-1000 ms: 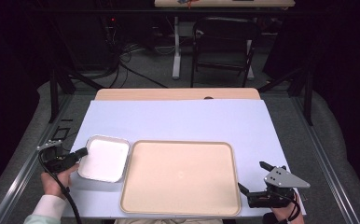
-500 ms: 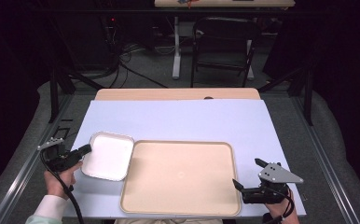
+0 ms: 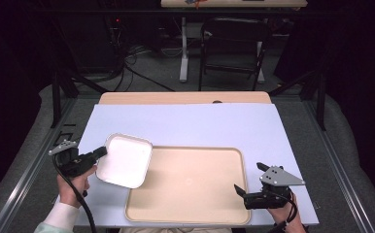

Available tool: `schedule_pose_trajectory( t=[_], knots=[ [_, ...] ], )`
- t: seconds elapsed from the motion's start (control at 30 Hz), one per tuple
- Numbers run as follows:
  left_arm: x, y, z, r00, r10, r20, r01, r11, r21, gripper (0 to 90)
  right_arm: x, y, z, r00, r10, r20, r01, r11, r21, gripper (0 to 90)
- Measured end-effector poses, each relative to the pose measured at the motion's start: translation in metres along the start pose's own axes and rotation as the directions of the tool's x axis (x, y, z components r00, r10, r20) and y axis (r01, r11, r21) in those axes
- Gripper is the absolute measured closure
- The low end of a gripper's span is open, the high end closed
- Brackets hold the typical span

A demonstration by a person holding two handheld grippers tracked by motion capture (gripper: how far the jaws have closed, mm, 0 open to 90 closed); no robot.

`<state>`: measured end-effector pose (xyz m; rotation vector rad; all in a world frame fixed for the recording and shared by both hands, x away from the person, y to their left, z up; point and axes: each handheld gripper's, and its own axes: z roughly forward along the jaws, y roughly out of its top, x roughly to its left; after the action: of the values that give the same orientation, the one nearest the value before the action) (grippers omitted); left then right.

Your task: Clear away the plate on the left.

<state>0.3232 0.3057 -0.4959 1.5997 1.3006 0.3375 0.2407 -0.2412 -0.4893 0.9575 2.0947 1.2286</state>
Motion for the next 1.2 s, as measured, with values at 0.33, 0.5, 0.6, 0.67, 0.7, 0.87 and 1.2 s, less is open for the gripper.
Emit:
schedule_pose_trajectory(
  t=[0.33, 0.5, 0.6, 0.67, 0.7, 0.87, 1.2],
  knots=[
    [-0.022, 0.002, 0.012, 0.9978, 0.035, 0.057, -0.035, 0.9994, 0.002, 88.2, 0.007, 0.008, 0.013, 0.9991, 0.004, -0.042, -0.004, 1.0, 0.003, 0.0],
    [-0.032, 0.001, 0.018, 0.9958, 0.047, 0.079, -0.047, 0.9989, -0.002, 88.2, 0.01, 0.011, 0.018, 0.9986, 0.004, -0.054, -0.004, 1.0, 0.005, 0.0],
    [-0.039, 0.001, 0.022, 0.9934, 0.06, 0.098, -0.06, 0.9982, -0.002, 88.2, 0.013, 0.013, 0.022, 0.9977, 0.002, -0.068, -0.001, 1.0, 0.007, 0.1],
    [-0.044, 0.001, 0.025, 0.9918, 0.07, 0.107, -0.071, 0.9975, 0.002, 88.3, 0.014, 0.014, 0.026, 0.997, 0.003, -0.077, -0.002, 1.0, 0.013, 0.1],
    [-0.044, 0.001, 0.025, 0.9918, 0.07, 0.107, -0.071, 0.9975, 0.002, 88.3, 0.014, 0.014, 0.026, 0.997, 0.003, -0.077, -0.002, 1.0, 0.013, 0.1],
    [-0.057, 0.002, 0.035, 0.9872, 0.089, 0.132, -0.091, 0.9958, 0.006, 88.3, 0.02, 0.021, 0.038, 0.9938, 0.008, -0.111, -0.005, 1.0, 0.025, 0.3],
    [-0.079, 0.002, 0.052, 0.9763, 0.115, 0.184, -0.121, 0.9924, 0.022, 88.3, 0.036, 0.031, 0.062, 0.9837, -0.005, -0.18, 0.011, 0.999, 0.032, 1.2]
  ],
)
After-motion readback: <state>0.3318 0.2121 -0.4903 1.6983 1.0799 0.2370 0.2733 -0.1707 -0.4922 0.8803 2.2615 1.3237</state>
